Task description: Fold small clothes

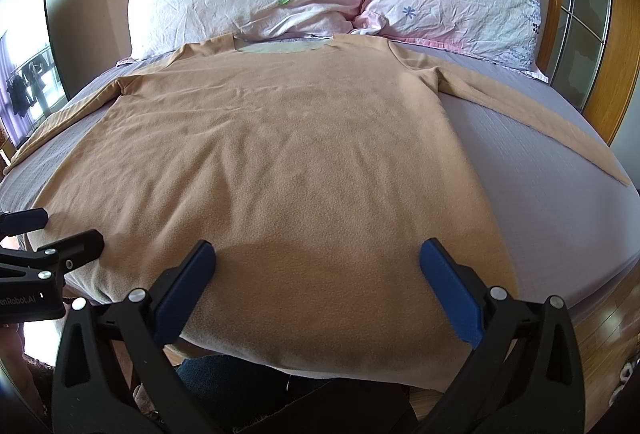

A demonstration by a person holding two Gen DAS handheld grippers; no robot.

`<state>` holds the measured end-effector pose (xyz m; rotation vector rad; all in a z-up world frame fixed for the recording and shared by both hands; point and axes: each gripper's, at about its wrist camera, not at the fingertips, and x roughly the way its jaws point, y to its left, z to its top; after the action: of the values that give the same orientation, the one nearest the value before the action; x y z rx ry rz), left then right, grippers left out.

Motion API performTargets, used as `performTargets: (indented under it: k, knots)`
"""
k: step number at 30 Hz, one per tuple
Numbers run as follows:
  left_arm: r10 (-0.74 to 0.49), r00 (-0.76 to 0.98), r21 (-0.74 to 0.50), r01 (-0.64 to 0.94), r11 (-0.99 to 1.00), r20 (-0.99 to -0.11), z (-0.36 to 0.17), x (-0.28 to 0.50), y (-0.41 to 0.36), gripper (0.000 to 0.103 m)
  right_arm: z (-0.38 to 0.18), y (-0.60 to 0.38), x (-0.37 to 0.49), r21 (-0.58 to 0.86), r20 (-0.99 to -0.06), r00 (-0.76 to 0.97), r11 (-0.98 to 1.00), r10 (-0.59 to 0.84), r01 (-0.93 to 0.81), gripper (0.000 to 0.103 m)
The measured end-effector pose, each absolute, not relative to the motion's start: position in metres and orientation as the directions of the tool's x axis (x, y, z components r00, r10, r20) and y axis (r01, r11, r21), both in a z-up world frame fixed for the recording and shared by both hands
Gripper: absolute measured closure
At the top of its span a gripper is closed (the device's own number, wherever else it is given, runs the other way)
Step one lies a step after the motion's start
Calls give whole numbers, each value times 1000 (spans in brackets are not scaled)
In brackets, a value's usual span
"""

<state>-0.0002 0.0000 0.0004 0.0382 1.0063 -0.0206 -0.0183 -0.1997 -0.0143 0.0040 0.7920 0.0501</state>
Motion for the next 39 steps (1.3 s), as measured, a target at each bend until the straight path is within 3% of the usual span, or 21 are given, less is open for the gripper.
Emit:
performTargets:
  k: [17,21,23,25,26,27,29,31,34,39]
  knots:
    - [0,540,27,41,999,-841,0,0,0,1,-9,-201,-17,24,-708,704,998,57,-56,2]
    - [-7,582,28,51,998,-813,-1,-10,-2,1,14,-251,-10,173,-619,768,982,165,-71,2]
    - [-11,614,27,53,998,-789,-1,-12,0,1,33,-300,-7,263,-559,818,965,132,23,2]
    - [-14,640,28,55,998,-768,-1,-13,0,1,47,-367,2,334,-559,829,921,22,201,2]
    - [-19,650,27,61,998,-760,0,-12,0,1,49,-400,5,368,-571,821,884,-30,288,7]
    - [-28,655,23,70,997,-755,-1,-11,0,1,49,-435,8,410,-591,803,830,-74,378,24]
    - [-82,671,-25,94,995,-737,1,-6,5,1,38,-503,12,496,-651,751,685,-113,533,41]
    - [-201,692,-149,135,980,-693,6,-1,17,1,21,-557,16,572,-694,714,533,-90,623,44]
    - [-356,724,-320,195,927,-591,11,4,34,1,3,-597,24,571,-728,675,440,-120,693,45]
    - [-327,783,-288,196,937,-529,22,11,37,1,-15,-623,40,622,-708,699,377,-105,686,53]
